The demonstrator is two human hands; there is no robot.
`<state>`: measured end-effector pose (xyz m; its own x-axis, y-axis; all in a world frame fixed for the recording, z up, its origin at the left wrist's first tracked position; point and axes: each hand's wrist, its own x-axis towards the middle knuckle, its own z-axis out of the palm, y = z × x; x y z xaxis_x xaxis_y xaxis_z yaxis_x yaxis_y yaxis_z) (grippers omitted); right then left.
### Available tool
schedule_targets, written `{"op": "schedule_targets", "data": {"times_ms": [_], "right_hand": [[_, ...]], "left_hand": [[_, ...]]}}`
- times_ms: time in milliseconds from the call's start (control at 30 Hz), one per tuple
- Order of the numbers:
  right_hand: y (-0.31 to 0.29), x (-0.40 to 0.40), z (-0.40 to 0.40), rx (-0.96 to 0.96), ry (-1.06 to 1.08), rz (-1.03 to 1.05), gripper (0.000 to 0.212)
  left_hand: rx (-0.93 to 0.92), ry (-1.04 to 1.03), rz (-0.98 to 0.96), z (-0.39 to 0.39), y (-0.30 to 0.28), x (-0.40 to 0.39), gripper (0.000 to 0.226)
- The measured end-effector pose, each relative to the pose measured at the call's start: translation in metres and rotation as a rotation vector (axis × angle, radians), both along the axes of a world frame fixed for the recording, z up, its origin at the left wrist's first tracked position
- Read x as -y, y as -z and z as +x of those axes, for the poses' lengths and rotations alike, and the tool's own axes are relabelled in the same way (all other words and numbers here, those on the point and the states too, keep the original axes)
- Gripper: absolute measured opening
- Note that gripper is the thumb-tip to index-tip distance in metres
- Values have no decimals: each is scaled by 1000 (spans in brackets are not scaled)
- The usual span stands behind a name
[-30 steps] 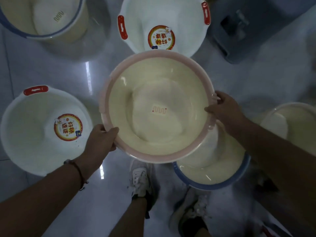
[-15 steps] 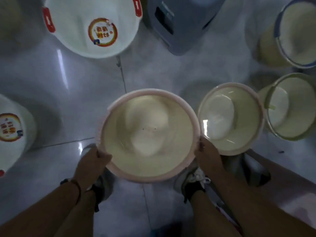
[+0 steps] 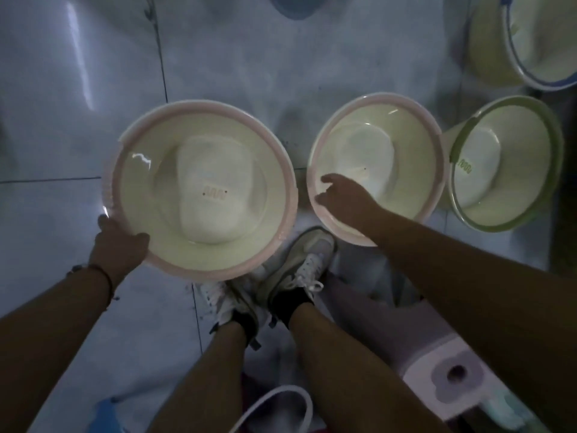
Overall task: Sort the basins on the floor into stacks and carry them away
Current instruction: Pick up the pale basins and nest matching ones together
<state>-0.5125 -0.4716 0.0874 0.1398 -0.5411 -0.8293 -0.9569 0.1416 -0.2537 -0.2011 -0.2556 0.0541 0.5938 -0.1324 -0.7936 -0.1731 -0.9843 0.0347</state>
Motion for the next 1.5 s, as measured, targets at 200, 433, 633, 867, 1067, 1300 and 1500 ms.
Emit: {"op": "schedule_targets", "data": {"times_ms": [200,433,633,867,1067,1300,1500], "right_hand": [[-50,17,-75,-273,-399,-242,61],[-52,22,-138,-413,-505,-281,70],[-5,18,-181,-391,140,-138,80],[54,6,-215,-258,818,100,100],[75,16,-219,-41,1288,277,65],[47,4,-196,-124,1352,323,44],[-45,10,-114,-168,1063,-210,78]], "left_hand": [[214,847,-266,-36,-39,17,82],[137,1205,-388,-128,-50,99,80],[175,1248,-396,-207,-4,181,72],[59,1161,-200,-232,56,232,90],[-2,824,-435,-228,59,235,51],[-256,612,-701,-223,-29,247,26],[-298,193,-653,-143,-100,207,27]]}}
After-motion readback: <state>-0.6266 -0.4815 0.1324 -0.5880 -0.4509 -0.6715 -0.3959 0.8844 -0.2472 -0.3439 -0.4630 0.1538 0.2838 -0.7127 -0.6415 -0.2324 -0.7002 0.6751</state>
